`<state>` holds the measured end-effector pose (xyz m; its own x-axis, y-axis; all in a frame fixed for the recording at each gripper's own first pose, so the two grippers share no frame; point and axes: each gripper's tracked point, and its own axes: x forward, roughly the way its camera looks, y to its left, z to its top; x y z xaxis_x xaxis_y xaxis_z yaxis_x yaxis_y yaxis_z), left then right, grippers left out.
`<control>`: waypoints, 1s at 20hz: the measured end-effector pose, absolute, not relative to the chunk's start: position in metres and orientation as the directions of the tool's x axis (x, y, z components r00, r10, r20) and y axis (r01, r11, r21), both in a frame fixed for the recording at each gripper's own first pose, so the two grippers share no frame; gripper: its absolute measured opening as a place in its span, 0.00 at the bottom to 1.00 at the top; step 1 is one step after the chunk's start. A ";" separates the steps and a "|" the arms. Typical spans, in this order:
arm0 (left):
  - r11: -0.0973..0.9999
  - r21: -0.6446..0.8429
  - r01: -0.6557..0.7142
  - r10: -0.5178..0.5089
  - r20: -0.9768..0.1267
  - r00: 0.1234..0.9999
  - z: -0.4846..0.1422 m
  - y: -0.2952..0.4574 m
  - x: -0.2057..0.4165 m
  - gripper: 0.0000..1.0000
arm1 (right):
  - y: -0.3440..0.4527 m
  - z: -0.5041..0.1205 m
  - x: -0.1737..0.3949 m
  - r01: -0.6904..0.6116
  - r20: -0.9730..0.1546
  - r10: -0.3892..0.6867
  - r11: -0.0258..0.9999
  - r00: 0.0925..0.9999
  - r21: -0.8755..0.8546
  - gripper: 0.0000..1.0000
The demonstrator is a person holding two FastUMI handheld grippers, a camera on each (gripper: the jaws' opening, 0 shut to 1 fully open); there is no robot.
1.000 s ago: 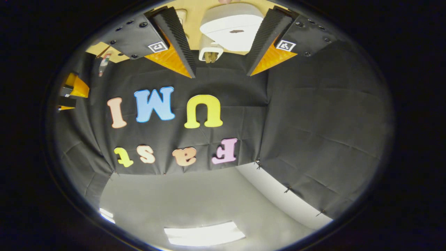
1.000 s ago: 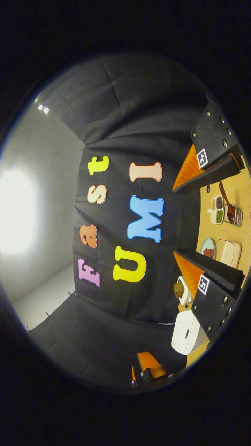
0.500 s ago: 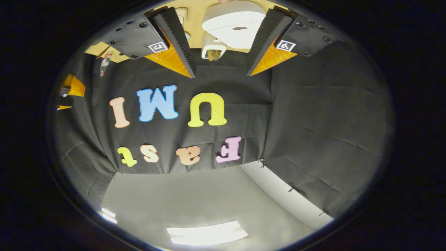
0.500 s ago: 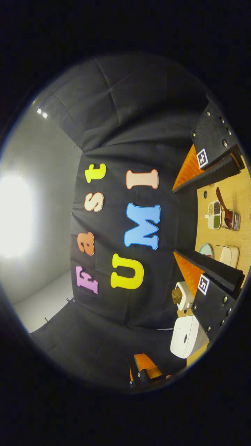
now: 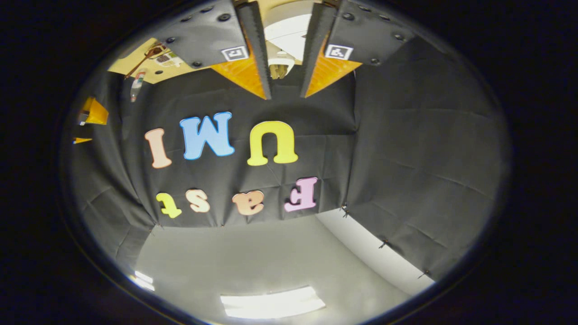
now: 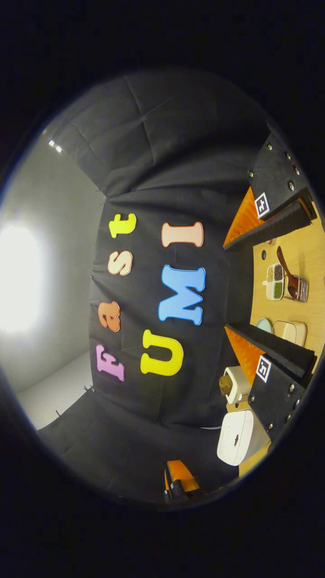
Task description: Close the left gripper, press the button to open the rice cooker; take a wooden spoon from the chopstick holder with the right hand, scoop a spoonful of rice and pour it into the rice cooker, then put the wooden spoon back into the chopstick holder.
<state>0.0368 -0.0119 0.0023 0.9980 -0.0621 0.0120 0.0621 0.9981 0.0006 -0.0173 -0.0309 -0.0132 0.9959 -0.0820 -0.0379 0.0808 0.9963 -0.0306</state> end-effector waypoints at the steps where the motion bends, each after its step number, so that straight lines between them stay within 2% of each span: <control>1: 0.998 -0.009 0.065 -0.065 0.006 0.998 0.000 -0.013 0.037 0.43 | -0.032 -0.014 -0.018 0.082 -0.040 -0.083 0.996 0.996 -0.031 0.95; 5: 0.999 -0.027 0.031 -0.032 -0.022 0.999 -0.009 0.001 0.044 0.09 | -0.033 -0.016 -0.019 0.080 -0.051 -0.082 0.996 0.995 -0.031 0.95; 12: 0.998 -0.063 0.010 -0.017 -0.107 0.994 -0.054 0.023 0.075 0.11 | -0.033 -0.012 -0.023 0.080 -0.046 -0.082 0.995 0.996 -0.054 0.95; 13: 0.998 -0.064 0.005 -0.013 -0.124 0.992 -0.062 0.026 0.078 0.08 | -0.034 -0.012 -0.025 0.084 -0.048 -0.087 0.995 0.995 -0.060 0.95; 14: 0.998 -0.063 0.002 -0.011 -0.138 0.990 -0.068 0.029 0.083 0.11 | -0.036 -0.013 -0.026 0.090 -0.050 -0.094 0.994 0.994 -0.065 0.95; 15: 0.998 -0.061 0.004 -0.013 -0.151 0.988 -0.076 0.030 0.087 0.08 | -0.037 -0.012 -0.028 0.098 -0.052 -0.102 0.993 0.993 -0.068 0.95; 20: 0.998 -0.058 0.015 -0.028 -0.231 0.973 -0.120 0.035 0.102 0.08 | -0.042 -0.014 -0.035 0.137 -0.070 -0.143 0.987 0.987 -0.082 0.95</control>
<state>0.1023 0.0353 -0.1203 0.9725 -0.0284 -0.2310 0.0155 0.9982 -0.0575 -0.0348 -0.0424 -0.0144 0.9872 -0.1431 -0.0704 0.1373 0.9872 -0.0816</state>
